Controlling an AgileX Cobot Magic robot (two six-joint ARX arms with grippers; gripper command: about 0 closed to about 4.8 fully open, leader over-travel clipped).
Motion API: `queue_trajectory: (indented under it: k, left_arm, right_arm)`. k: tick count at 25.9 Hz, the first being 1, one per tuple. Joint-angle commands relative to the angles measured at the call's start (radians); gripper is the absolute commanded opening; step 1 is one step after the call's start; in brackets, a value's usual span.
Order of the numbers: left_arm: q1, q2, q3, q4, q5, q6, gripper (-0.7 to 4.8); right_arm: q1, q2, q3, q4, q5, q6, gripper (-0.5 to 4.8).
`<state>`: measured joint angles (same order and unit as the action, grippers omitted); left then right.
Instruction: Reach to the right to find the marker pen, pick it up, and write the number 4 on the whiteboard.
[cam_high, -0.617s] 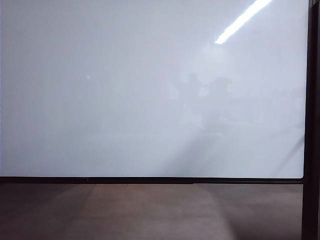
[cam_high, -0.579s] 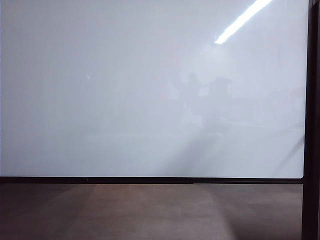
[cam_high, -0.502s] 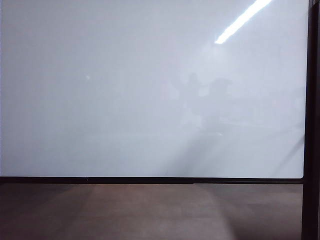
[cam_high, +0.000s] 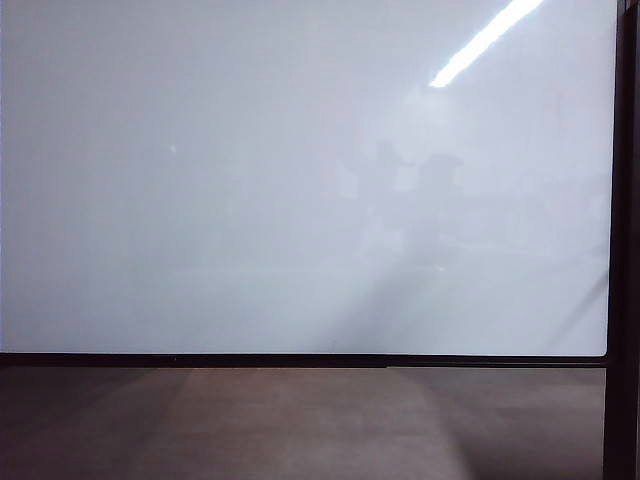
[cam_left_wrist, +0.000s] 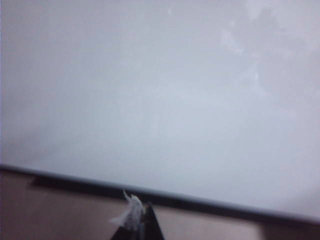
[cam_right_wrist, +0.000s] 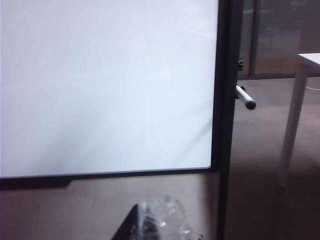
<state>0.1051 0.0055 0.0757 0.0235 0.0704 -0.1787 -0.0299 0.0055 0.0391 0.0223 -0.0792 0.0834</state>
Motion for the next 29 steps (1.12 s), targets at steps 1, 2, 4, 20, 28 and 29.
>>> queue_trajectory:
  k: [1, 2, 4, 20, 28, 29]
  left_arm:
    - [0.001, -0.001, 0.144, -0.068, -0.006, -0.042, -0.05]
    - [0.001, -0.001, 0.187, -0.105, -0.006, -0.042, -0.05]
    - [0.001, 0.000, 0.275, -0.181, -0.007, -0.038, -0.05]
    - [0.001, 0.330, 0.778, -0.368, 0.165, 0.065, -0.05]
    - [0.000, 0.400, 0.893, -0.357, 0.227, 0.063, -0.05]
    - [0.001, 0.406, 0.906, -0.361, 0.239, 0.063, -0.05]
  right_arm:
    - [0.001, 0.002, 0.144, -0.061, -0.001, 0.048, -0.05]
    - [0.001, 0.004, 0.202, -0.100, -0.001, 0.047, -0.03]
    - [0.001, 0.016, 0.301, -0.116, -0.002, 0.045, 0.84]
    - [-0.001, 0.479, 0.863, -0.110, -0.073, 0.003, 4.36]
    - [-0.016, 0.671, 0.868, 0.148, -0.008, -0.039, 4.36]
    - [-0.022, 0.701, 0.868, 0.167, -0.011, -0.039, 4.36]
